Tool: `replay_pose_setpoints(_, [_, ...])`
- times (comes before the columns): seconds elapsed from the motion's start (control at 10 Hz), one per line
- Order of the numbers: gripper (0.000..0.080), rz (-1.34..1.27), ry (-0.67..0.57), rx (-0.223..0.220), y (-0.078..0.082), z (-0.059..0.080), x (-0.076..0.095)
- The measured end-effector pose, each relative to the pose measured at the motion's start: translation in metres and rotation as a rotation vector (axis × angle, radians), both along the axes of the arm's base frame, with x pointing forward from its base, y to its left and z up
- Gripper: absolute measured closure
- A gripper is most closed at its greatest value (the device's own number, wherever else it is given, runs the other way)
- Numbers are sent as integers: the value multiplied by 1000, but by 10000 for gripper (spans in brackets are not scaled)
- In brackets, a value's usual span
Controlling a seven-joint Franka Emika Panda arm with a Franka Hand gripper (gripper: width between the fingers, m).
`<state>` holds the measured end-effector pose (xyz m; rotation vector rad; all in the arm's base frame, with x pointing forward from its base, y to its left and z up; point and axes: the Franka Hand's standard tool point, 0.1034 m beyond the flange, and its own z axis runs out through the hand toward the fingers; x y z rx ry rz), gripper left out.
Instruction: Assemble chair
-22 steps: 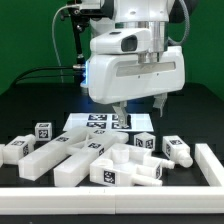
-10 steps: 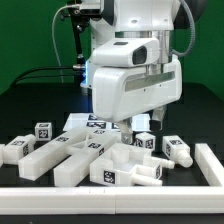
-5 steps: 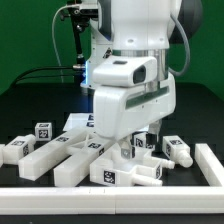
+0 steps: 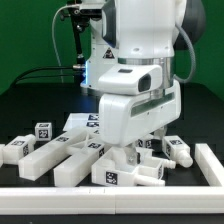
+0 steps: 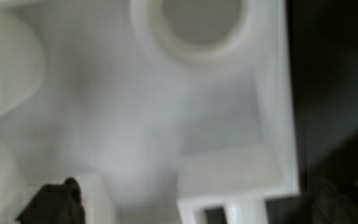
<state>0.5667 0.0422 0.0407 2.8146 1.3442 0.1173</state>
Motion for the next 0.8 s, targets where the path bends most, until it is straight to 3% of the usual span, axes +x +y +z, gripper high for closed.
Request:
replay_pose_setpoints(0.1, [150, -44, -4, 4, 6, 11, 0])
replay_pose_setpoints(0.4, [150, -185, 8, 25, 41, 13, -13])
replay_pose_setpoints(0.8, [150, -196, 8, 26, 41, 13, -14])
